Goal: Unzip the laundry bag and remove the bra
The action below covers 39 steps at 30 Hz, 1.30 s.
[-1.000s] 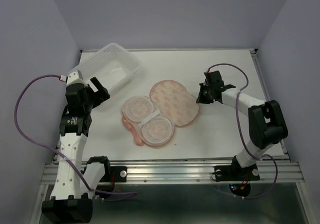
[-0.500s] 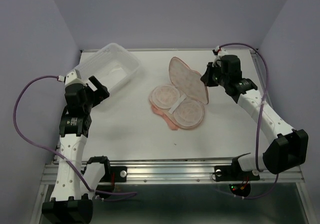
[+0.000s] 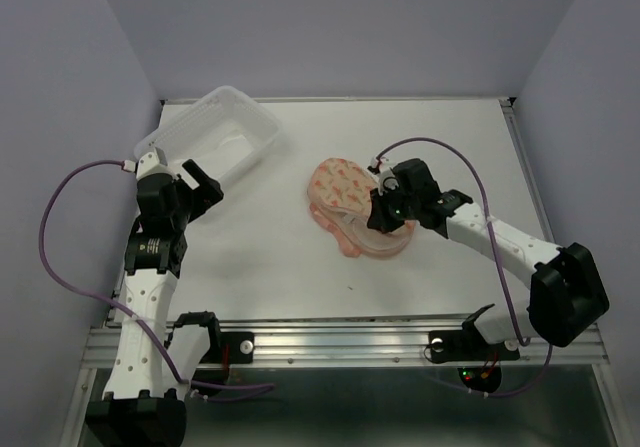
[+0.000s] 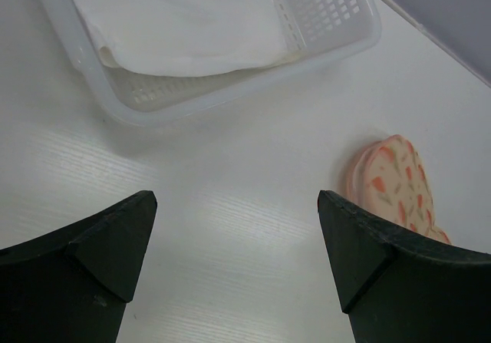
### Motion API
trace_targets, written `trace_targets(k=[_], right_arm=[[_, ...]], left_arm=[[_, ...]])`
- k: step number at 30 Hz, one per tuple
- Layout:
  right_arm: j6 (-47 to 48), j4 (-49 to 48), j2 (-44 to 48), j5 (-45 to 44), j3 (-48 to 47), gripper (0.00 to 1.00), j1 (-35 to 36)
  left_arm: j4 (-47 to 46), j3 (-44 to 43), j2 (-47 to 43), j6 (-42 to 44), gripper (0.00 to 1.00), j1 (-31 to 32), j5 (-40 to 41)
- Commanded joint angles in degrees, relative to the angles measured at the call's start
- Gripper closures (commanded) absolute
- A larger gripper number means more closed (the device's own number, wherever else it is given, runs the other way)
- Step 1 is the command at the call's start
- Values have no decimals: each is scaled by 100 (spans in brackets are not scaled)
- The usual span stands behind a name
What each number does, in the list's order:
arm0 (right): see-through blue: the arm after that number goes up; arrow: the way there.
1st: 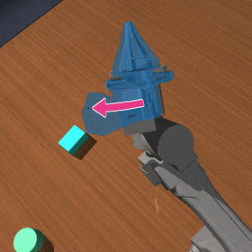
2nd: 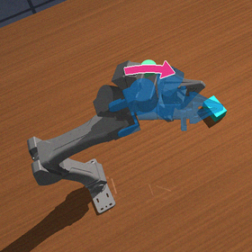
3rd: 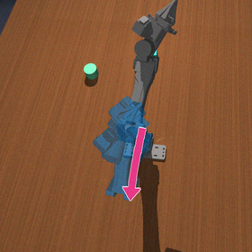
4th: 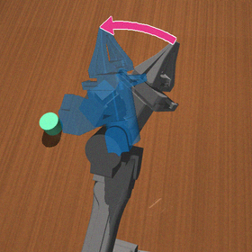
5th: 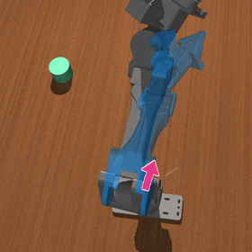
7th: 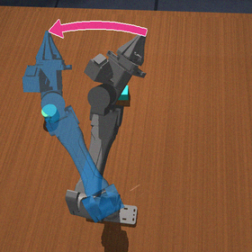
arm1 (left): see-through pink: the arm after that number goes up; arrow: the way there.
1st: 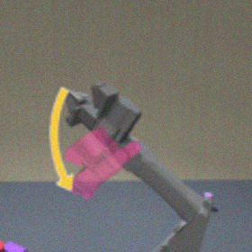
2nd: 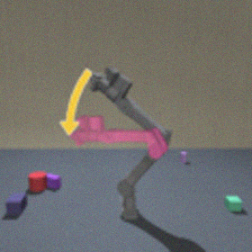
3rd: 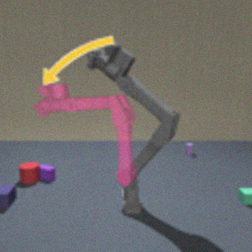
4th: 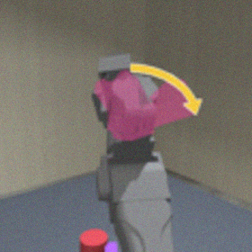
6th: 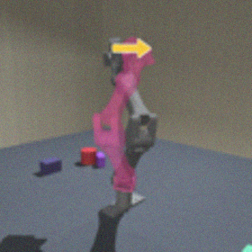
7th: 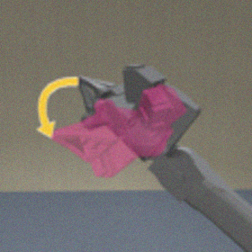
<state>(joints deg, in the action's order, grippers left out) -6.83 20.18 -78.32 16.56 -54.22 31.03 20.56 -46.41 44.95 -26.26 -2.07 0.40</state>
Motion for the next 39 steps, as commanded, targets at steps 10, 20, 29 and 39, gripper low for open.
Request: trace_targets(k=[10, 20, 29, 39], right_arm=[[-169, 161, 116, 215, 587, 73, 343], [-530, 801, 362, -493, -737, 0, 343], [-961, 2121, 607, -4501, -2874, 0, 123], [-135, 1024, 3162, -5795, -2384, 0, 123]], left_arm=[[-509, 150, -39, -116, 1, -4, -313], [-263, -481, 31, 51, 1, 4, -252], [589, -1466, -416, 367, 1, -4, 477], [1591, -2741, -1321, 1228, 1, 636, 1531]])
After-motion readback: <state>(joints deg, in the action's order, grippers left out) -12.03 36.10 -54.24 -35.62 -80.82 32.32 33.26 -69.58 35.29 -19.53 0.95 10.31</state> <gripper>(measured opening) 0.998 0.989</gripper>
